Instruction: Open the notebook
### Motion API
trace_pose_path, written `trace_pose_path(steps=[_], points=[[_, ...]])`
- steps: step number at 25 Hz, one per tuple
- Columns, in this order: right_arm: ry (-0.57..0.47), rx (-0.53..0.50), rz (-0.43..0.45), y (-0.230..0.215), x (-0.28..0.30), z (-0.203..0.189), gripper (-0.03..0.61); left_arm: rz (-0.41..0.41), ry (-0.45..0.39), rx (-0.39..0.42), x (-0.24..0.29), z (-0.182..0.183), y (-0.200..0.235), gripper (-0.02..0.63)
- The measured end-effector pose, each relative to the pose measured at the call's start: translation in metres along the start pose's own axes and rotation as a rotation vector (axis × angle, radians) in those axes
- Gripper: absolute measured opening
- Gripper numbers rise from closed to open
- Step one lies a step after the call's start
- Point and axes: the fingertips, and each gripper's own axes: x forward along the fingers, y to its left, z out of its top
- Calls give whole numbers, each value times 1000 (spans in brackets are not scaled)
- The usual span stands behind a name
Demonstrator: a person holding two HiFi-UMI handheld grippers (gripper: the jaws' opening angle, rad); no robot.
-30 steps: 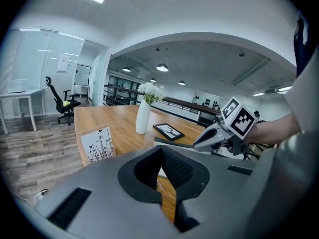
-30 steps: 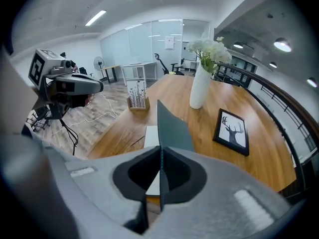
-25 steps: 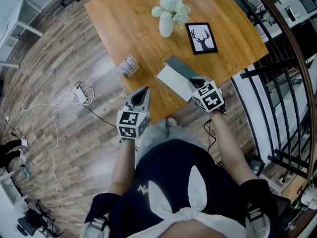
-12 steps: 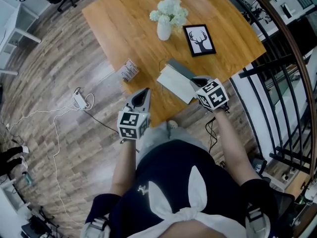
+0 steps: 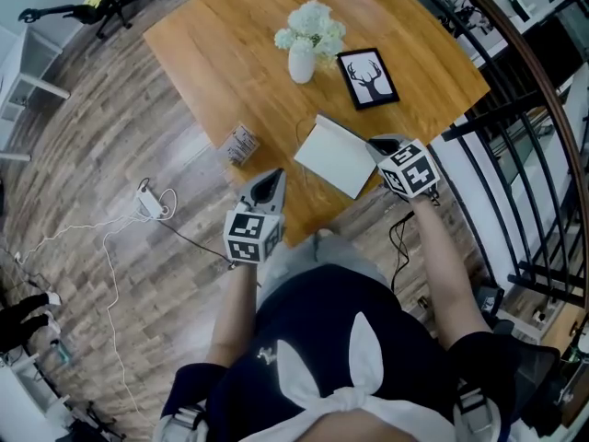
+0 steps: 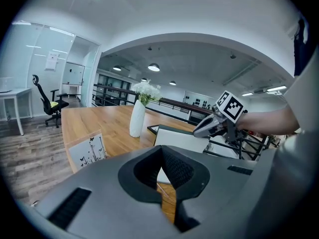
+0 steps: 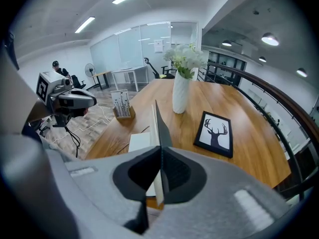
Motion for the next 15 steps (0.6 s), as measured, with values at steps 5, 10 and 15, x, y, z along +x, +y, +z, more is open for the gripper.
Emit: trace_pose_path(steps=[5, 10, 15], points=[[0, 17, -18, -14, -2, 6, 11, -29, 13, 5, 5, -3, 2, 17], [1, 29, -18, -34, -1, 5, 12, -41, 29, 8, 18, -4, -4, 17], [-1, 51, 9, -62, 3, 6, 12, -16, 24, -6, 34, 2, -4, 17]])
